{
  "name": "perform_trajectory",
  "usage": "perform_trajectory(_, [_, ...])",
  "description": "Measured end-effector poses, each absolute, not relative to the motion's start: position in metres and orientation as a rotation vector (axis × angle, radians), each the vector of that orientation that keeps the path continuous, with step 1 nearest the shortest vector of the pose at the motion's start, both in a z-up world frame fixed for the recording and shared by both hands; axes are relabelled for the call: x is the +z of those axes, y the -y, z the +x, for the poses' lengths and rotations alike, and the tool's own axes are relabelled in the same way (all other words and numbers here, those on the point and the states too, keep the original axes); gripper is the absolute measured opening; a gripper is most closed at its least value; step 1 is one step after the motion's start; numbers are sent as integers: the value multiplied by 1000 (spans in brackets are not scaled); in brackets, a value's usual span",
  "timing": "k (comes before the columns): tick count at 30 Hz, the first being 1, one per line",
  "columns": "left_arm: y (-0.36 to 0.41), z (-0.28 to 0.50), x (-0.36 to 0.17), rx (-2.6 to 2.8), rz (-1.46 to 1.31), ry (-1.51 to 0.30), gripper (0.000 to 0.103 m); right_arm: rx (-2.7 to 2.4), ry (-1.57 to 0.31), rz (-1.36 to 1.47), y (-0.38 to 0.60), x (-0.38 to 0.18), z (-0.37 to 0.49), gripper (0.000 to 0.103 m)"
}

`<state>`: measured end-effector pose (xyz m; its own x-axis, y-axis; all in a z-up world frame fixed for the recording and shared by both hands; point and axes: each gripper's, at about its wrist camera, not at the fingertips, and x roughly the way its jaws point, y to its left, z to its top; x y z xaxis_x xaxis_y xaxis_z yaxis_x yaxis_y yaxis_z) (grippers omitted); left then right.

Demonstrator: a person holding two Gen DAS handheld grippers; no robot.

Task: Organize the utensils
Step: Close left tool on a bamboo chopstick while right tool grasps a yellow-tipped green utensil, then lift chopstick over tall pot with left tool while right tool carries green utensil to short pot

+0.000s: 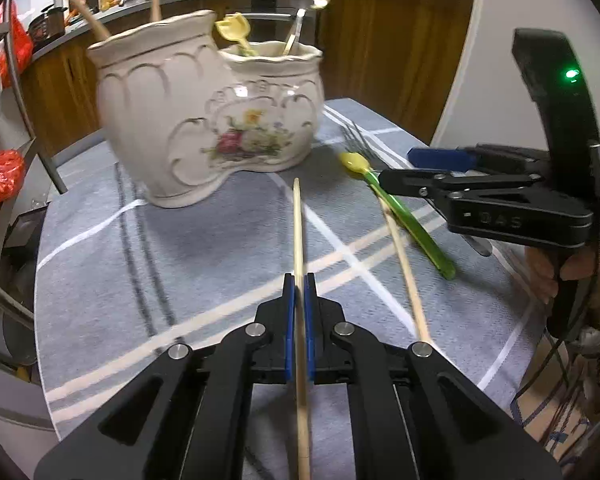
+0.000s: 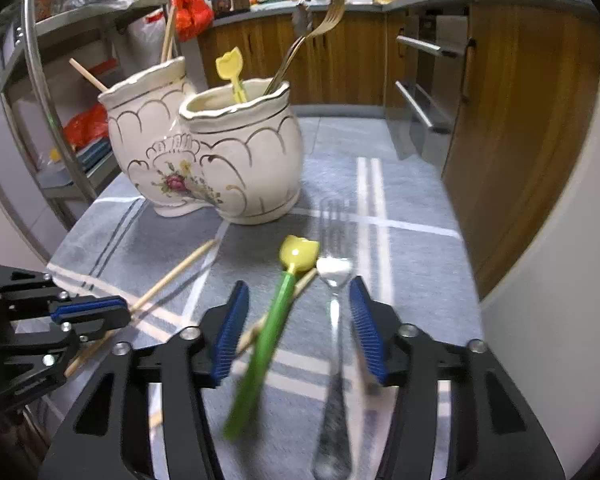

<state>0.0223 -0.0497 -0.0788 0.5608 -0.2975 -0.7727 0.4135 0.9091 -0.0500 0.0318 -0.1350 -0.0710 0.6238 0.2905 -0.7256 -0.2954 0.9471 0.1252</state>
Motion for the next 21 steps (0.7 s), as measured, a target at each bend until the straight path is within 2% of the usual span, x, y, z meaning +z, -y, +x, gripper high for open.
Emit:
perform_trajectory(4, [45,21,-77,-420,132,-878,4,333,-874,-12,125,-77,41,28])
perform_trajectory(10, [43,19,-75,-432,123,-874,4,304,-902,-47,119,-80,44,17])
perform_trajectory(15, [38,17,-73,-438,115,-869,4,311,-896,-35,120,-78,43,10])
perform_trajectory(21, [34,17,-68,-447,101,-849,4,330,-835,-21,126,-66,29,10])
